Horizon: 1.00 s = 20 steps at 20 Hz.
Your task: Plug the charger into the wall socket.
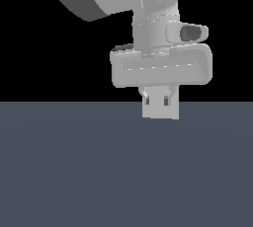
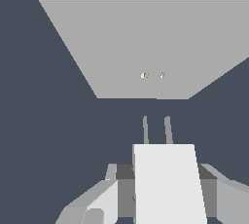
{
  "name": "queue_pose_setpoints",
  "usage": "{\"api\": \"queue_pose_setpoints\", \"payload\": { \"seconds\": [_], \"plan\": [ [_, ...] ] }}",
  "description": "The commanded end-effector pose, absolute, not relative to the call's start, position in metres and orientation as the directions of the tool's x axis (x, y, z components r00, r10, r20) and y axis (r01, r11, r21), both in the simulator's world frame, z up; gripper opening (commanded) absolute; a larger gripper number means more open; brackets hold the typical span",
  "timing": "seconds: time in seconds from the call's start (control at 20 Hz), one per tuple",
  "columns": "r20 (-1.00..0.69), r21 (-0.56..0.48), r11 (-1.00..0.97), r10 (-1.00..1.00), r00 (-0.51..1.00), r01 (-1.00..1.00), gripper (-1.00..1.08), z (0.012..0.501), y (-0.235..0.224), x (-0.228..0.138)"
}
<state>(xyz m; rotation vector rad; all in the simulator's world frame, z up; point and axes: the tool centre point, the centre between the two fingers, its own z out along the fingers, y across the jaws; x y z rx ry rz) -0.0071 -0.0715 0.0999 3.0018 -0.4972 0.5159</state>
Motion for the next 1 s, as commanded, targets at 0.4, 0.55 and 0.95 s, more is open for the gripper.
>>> {"api": "queue_pose_setpoints", "payload": {
  "seconds": [0.4, 0.55, 0.95],
  "plan": [
    [0.334, 0.000, -0.946, -0.304, 0.892, -0.323, -1.00, 0.100, -0.082, 0.024],
    [0.334, 0.000, -0.946, -0.304, 0.892, -0.323, -1.00, 0.100, -0.085, 0.032],
    [0.334, 0.000, -0.946, -0.305, 0.892, -0.323, -1.00, 0.100, -0.087, 0.038]
  ]
}}
